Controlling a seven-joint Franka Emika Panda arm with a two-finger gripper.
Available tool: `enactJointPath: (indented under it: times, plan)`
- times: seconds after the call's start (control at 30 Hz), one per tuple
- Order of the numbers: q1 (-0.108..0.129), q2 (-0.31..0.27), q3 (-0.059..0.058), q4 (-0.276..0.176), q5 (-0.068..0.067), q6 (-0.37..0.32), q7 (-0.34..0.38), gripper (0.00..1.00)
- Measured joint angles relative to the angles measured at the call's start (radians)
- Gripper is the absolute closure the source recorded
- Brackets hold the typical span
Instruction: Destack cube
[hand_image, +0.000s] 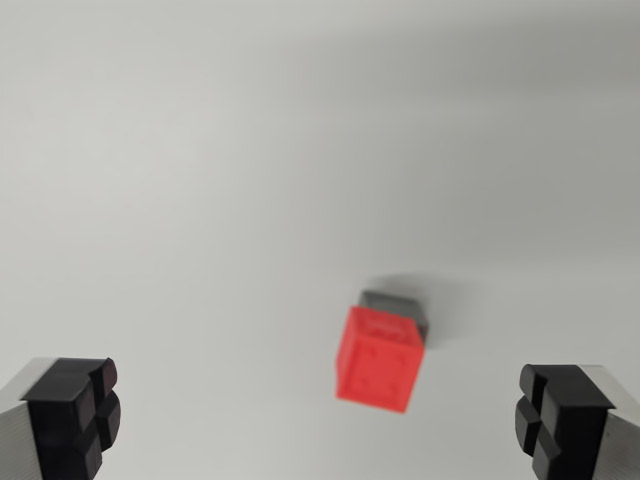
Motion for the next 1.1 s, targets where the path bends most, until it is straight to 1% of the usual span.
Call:
enactJointPath:
  times: [0.1,0.3,0.57,0.8,1.1]
  plan:
    - [0.000,-0.002,-0.001,-0.008,0.000,0.005,0.001,0.00]
    - [-0.001,-0.014,-0.003,-0.037,0.000,0.024,0.005,0.00]
    - [-0.003,-0.033,-0.008,-0.093,0.000,0.061,0.013,0.00]
    - [-0.005,-0.053,-0.014,-0.151,0.000,0.100,0.023,0.00]
    - [-0.010,-0.081,-0.024,-0.244,0.000,0.163,0.038,0.00]
